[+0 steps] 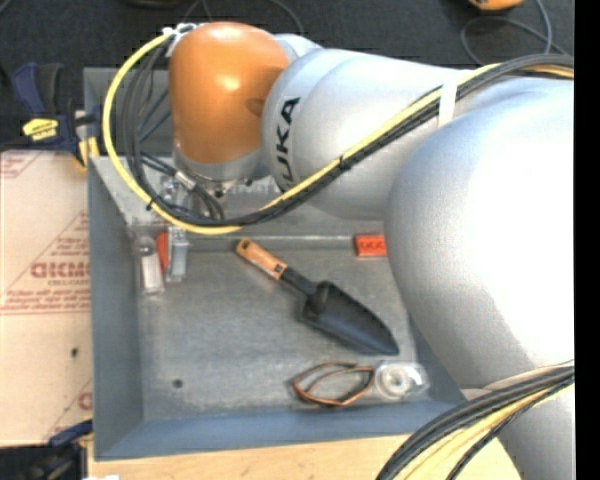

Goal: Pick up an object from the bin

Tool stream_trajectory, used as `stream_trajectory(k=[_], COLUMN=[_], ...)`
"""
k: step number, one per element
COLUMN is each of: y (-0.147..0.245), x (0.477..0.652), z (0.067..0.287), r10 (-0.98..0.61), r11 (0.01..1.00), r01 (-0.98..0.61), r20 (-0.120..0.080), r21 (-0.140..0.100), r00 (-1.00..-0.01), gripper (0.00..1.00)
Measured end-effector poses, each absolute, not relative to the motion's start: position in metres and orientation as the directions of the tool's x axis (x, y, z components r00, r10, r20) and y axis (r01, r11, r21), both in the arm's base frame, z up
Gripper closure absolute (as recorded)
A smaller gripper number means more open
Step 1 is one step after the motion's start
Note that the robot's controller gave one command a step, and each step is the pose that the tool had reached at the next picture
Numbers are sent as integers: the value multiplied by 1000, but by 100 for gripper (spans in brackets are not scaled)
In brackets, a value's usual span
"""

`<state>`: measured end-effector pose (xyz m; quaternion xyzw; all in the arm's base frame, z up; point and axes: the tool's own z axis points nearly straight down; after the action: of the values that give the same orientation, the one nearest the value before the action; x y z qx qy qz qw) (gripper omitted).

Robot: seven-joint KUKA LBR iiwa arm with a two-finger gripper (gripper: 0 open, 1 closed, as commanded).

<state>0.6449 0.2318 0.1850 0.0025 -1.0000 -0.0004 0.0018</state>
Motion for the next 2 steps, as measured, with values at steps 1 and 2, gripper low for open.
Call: stream_trajectory(k=[1, 2], y=[230, 233], x=[646, 647], z=[191, 141], r10=[-1, 138], r11=[1000, 990], r01=[-1, 138], r20=[-3, -4], r21=[2, 3], r00=[-1000, -990], gripper=[0, 0])
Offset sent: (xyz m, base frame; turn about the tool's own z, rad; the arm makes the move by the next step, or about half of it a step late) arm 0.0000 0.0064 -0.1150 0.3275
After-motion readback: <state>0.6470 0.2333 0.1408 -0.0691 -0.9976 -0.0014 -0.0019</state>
